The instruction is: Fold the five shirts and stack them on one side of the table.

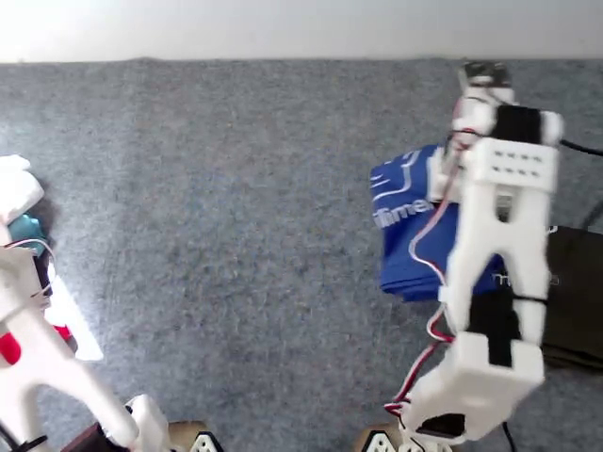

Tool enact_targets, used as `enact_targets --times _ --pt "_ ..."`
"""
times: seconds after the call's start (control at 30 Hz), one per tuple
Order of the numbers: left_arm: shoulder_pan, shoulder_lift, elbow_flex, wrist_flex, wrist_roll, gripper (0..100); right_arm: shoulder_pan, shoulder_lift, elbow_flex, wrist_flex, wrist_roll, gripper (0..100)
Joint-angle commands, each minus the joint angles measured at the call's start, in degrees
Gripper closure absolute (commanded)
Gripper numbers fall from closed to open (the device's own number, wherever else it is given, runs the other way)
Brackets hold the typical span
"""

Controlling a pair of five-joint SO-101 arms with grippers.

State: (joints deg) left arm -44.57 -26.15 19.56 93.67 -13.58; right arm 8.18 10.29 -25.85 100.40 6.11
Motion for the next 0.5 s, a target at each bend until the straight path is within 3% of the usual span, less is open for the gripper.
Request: enact_targets --times 0.0,0.3,0.47 --pt "0.1 -0.5 -0.4 -0.5 -0.8 98 5.9 -6.8 1.1 2.4 5.8 98.9" --pt "0.3 -0.4 -0.4 -0.5 -0.7 98 19.9 -7.0 7.1 0.8 19.5 98.9" --pt "0.4 -0.4 -0.4 -0.6 -0.4 98 24.9 -2.9 8.7 -3.9 23.2 98.9"
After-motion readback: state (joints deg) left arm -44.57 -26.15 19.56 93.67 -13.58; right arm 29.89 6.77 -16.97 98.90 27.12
